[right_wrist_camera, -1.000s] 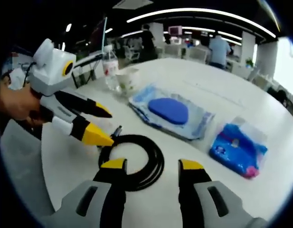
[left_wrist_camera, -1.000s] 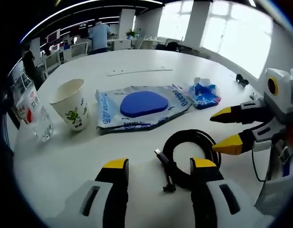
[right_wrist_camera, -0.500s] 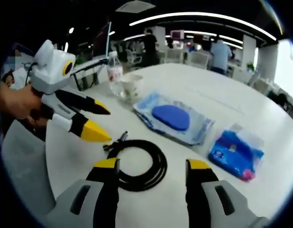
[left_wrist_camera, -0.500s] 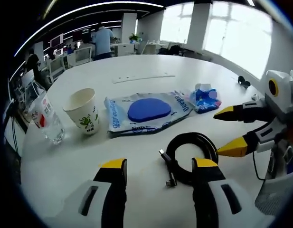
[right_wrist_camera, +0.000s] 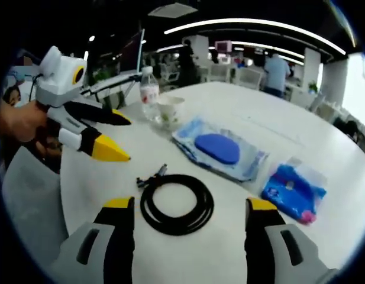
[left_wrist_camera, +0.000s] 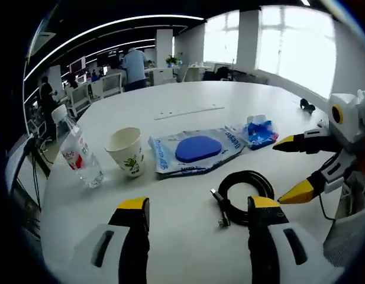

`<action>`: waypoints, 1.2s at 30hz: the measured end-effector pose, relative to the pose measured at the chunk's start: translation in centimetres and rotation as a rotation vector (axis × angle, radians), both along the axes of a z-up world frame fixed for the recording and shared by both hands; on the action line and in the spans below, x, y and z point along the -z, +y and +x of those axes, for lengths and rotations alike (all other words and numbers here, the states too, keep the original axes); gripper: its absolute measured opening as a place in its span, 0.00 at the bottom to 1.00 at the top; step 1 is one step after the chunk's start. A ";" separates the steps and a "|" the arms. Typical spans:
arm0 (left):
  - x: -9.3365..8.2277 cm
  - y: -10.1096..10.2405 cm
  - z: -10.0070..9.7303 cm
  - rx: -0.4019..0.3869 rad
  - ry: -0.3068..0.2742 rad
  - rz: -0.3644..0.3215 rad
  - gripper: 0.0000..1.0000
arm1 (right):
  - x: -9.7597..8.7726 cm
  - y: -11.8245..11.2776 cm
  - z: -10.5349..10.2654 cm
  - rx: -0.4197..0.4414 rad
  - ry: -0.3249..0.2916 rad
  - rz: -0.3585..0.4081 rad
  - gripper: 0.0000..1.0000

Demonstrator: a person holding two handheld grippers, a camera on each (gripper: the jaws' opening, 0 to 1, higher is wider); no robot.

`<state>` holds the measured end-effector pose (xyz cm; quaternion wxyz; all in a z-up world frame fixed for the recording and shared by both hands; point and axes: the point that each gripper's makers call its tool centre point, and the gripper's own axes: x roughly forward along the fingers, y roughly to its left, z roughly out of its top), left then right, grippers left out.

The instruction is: Arrange the tabletop items into an orderly group along one side of the table until the central work area is clear of visible clutter.

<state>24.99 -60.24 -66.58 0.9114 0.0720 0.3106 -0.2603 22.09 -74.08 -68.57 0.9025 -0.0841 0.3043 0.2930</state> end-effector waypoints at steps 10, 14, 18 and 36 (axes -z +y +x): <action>-0.5 2.0 -0.5 -0.010 -0.035 0.005 0.87 | -1.4 -1.1 0.1 0.058 -0.043 0.016 0.96; -0.9 3.2 -0.7 -0.024 -0.051 -0.014 0.95 | -2.4 -1.5 0.0 0.091 -0.066 0.031 1.00; -1.2 4.2 -1.3 -0.020 -0.049 -0.015 0.97 | -3.3 -1.7 -0.5 0.103 -0.078 0.020 1.00; -2.7 8.3 -5.0 -0.035 -0.098 -0.043 0.99 | -6.4 -3.6 -5.1 0.195 -0.185 0.042 1.00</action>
